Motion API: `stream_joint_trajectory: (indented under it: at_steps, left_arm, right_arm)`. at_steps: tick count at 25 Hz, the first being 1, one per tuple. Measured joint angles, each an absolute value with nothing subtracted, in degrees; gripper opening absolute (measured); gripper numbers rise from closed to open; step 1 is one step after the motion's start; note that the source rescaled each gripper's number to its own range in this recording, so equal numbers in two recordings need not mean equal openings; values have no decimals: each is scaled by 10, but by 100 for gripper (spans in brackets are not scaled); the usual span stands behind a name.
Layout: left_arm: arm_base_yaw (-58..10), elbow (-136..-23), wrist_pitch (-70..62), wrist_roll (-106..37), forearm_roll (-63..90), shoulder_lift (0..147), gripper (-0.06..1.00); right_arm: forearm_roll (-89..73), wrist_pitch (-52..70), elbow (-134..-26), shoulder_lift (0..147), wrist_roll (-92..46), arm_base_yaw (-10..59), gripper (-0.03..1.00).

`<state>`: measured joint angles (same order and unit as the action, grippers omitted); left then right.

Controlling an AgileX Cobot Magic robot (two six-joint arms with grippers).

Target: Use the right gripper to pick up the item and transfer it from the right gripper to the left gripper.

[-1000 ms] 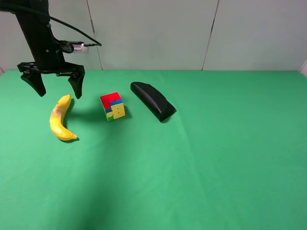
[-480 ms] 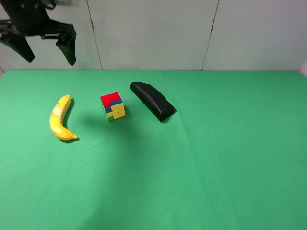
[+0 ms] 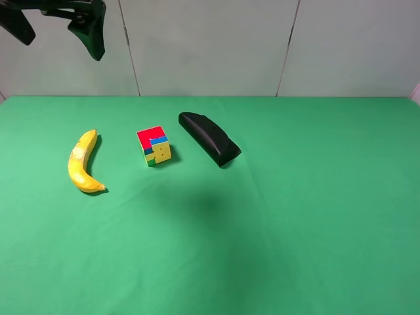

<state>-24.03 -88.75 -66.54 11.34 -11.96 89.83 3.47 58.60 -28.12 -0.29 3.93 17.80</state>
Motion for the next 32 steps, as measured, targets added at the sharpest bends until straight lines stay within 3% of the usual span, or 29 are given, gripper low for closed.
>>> stream_joint_trajectory:
  at_steps: [17, 27, 32]
  left_arm:
    - [-265, -442, -570, 167, -124, 412, 100]
    - [-265, -310, -581, 138, -117, 76, 100]
    - [-265, -290, -609, 110, -77, 0, 100]
  right_arm:
    - [35, 586, -281, -3, 39, 178, 100]
    - [35, 586, -281, -3, 39, 178, 100]
    - [35, 586, -281, -3, 39, 178, 100]
